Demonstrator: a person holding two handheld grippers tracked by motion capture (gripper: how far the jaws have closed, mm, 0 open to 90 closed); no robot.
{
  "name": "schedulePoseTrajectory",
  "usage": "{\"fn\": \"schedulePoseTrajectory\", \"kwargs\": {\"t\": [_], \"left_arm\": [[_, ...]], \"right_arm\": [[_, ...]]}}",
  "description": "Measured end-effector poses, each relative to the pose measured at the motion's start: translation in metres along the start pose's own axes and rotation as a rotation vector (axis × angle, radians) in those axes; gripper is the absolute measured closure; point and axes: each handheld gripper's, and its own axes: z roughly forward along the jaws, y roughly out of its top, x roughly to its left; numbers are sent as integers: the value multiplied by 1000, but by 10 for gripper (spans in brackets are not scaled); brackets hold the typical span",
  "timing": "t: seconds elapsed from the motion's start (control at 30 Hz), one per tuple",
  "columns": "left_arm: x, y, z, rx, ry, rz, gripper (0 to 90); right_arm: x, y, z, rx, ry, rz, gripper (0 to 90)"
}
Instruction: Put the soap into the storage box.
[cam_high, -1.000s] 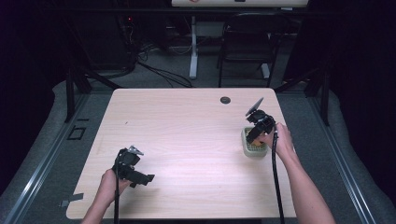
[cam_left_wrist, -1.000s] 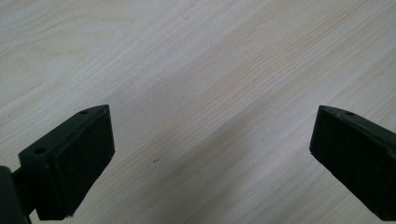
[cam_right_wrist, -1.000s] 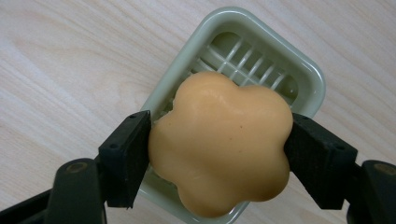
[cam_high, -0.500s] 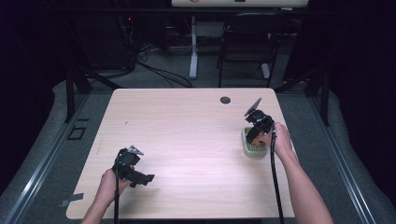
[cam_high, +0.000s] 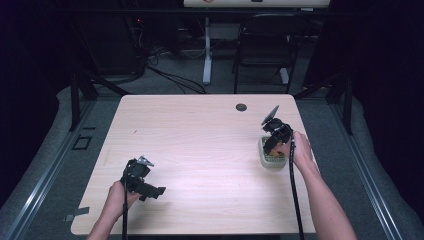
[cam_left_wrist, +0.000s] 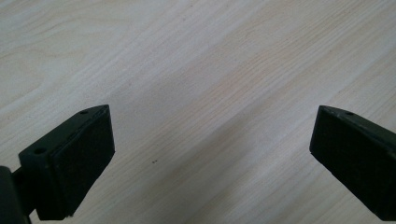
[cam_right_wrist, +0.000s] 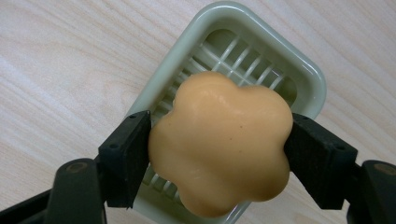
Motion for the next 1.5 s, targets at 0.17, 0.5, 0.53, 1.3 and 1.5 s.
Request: {"fn": "schedulePoseTrajectory", "kwargs": {"t": [0.17, 0.5, 0.53, 1.3, 1.5], "left_arm": [[0, 0, 0, 1, 0, 1, 0], [0, 0, 0, 4, -5, -1, 0], [0, 0, 0, 5, -5, 2, 0], [-1, 0, 0, 5, -5, 2, 0], [-2, 0, 0, 6, 0, 10, 0]], "right_arm": [[1, 1, 3, 10, -7, 0, 266], [1, 2, 4, 37, -19, -12, 264], [1, 2, 3, 43, -20, -15, 264], [-7, -22, -30, -102, 110, 61, 47], [3, -35, -53, -144, 137, 39, 5]]}}
